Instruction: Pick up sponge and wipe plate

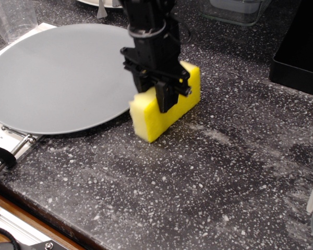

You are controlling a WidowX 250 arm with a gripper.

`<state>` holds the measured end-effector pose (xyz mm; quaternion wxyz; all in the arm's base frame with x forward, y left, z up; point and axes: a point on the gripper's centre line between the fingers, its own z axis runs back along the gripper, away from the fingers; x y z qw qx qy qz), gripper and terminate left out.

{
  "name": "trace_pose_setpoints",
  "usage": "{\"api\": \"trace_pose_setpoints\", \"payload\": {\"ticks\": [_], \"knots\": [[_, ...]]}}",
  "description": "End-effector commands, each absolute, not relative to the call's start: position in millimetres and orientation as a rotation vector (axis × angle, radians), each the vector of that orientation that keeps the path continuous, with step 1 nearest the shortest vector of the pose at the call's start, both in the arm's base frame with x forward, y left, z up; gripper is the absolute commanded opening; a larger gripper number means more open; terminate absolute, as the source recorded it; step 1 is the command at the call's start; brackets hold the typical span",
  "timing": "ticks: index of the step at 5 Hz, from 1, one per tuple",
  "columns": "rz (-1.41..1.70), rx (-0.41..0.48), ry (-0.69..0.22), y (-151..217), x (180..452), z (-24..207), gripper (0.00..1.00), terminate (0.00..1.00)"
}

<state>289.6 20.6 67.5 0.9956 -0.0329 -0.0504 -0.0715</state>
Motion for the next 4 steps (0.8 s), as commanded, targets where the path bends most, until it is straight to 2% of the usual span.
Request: {"api": "trace_pose_setpoints", "payload": {"ticks": [1,2,4], "knots": [[-0.056,-0.218,-0.099,70,321,108,0.0,0.0],[-0.034,-0.209,-0.115,89,318,101,0.0,0.0],[-0.058,-0.166,-0.132,120,298,69,0.0,0.0]]}}
